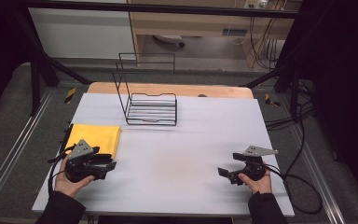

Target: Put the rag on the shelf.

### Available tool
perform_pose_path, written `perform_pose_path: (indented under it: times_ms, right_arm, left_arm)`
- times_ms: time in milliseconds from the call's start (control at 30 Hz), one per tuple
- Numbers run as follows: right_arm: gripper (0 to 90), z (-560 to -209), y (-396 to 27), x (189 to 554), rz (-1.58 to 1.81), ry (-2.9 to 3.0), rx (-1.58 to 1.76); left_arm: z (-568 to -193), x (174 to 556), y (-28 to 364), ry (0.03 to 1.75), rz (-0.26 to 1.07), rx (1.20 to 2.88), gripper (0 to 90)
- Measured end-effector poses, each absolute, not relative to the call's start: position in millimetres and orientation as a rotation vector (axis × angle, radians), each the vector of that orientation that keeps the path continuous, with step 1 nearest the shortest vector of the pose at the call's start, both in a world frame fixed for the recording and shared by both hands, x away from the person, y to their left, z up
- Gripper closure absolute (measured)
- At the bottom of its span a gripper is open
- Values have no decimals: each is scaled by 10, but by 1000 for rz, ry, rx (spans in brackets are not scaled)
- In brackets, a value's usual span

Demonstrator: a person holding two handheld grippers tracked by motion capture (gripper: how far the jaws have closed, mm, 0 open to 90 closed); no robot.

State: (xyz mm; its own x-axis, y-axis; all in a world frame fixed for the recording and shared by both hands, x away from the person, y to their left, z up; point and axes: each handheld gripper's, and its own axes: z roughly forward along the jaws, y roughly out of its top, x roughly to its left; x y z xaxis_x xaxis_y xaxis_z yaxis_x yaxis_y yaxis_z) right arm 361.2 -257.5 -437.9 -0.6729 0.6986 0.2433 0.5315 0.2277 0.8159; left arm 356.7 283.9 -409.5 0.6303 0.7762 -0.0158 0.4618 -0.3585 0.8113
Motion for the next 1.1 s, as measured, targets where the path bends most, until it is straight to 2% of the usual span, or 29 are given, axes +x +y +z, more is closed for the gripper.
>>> perform_pose_path:
  times_ms: [267, 367, 400, 433, 667, 1100]
  right_arm:
    - [5, -4385, -2570, 3612, 1420, 2323, 1179]
    - [5, -4390, -2565, 3613, 1415, 2326, 1180]
    - [5, -4390, -2565, 3613, 1415, 2326, 1180]
    - [5, -4390, -2563, 3612, 1418, 2326, 1181]
    - [5, -4388, -2567, 3612, 1417, 2323, 1179]
    - [5, -4394, -2557, 3611, 1406, 2330, 1185]
  left_arm:
    - [-4135, 3673, 2817, 1010, 497, 2065, 176]
    - [-4148, 3714, 2816, 1031, 509, 2070, 251]
    - [-4157, 3727, 2806, 1035, 508, 2069, 251]
    - [-4160, 3739, 2798, 1036, 511, 2079, 301]
    - [-4222, 3783, 2722, 1045, 509, 2117, 405]
    - [-4374, 3851, 2744, 1084, 533, 2198, 537]
